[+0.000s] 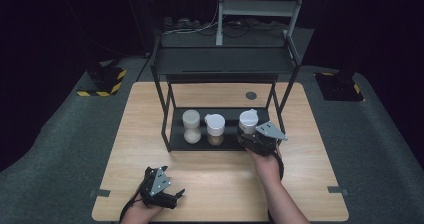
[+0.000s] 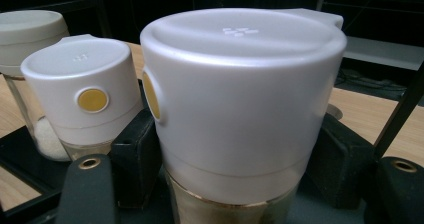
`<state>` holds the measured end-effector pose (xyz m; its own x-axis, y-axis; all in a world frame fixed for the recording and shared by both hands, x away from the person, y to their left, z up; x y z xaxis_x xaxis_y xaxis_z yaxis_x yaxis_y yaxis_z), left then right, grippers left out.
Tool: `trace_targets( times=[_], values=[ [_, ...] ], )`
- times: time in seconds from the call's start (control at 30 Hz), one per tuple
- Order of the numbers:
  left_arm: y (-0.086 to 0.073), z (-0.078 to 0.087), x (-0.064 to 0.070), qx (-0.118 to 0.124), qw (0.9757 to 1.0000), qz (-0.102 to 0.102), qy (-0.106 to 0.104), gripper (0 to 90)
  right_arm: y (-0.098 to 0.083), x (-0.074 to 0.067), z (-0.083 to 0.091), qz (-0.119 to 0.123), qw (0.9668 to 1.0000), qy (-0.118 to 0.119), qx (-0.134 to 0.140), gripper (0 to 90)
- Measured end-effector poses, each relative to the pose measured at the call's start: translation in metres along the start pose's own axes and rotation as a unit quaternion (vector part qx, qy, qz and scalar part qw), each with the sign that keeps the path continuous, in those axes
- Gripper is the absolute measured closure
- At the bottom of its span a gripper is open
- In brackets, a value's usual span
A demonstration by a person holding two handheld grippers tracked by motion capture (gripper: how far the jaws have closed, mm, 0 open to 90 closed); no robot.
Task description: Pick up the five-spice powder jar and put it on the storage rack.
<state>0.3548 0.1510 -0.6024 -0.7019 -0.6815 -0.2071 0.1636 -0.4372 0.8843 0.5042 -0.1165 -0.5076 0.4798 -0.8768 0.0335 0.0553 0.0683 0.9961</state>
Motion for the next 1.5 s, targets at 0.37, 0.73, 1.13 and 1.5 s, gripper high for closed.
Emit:
trace_targets(
  times=[0.37,0.73,1.13,1.5],
  values=[
    [0.000,0.000,0.000,0.000,1.0000,0.000,0.000,1.3,-0.008,0.006,-0.011,-0.003,0.9999,-0.011,-0.008,30.4],
    [0.000,0.000,0.000,0.001,1.0000,-0.001,0.000,1.3,-0.017,0.007,-0.020,-0.001,0.9998,-0.017,-0.014,30.4],
    [0.000,0.000,0.000,0.002,1.0000,0.000,-0.002,1.3,-0.024,0.005,-0.026,0.000,0.9997,-0.016,-0.019,30.4],
    [0.000,0.001,0.000,0.002,1.0000,0.000,-0.002,1.3,-0.026,0.003,-0.030,0.001,0.9997,-0.017,-0.019,30.4]
  ],
)
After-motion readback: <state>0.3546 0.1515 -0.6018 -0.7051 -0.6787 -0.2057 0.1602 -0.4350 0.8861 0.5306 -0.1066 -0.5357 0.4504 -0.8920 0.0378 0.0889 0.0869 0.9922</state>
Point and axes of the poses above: each handheld gripper's, and its own axes: z roughly backward along the jaws, y roughly out of its top, x roughly to its right, the point moved 9 cm from there along -z, roughly forward along the jaws, and after that the axes turned 10 degrees about x, right-handed, at the moved point
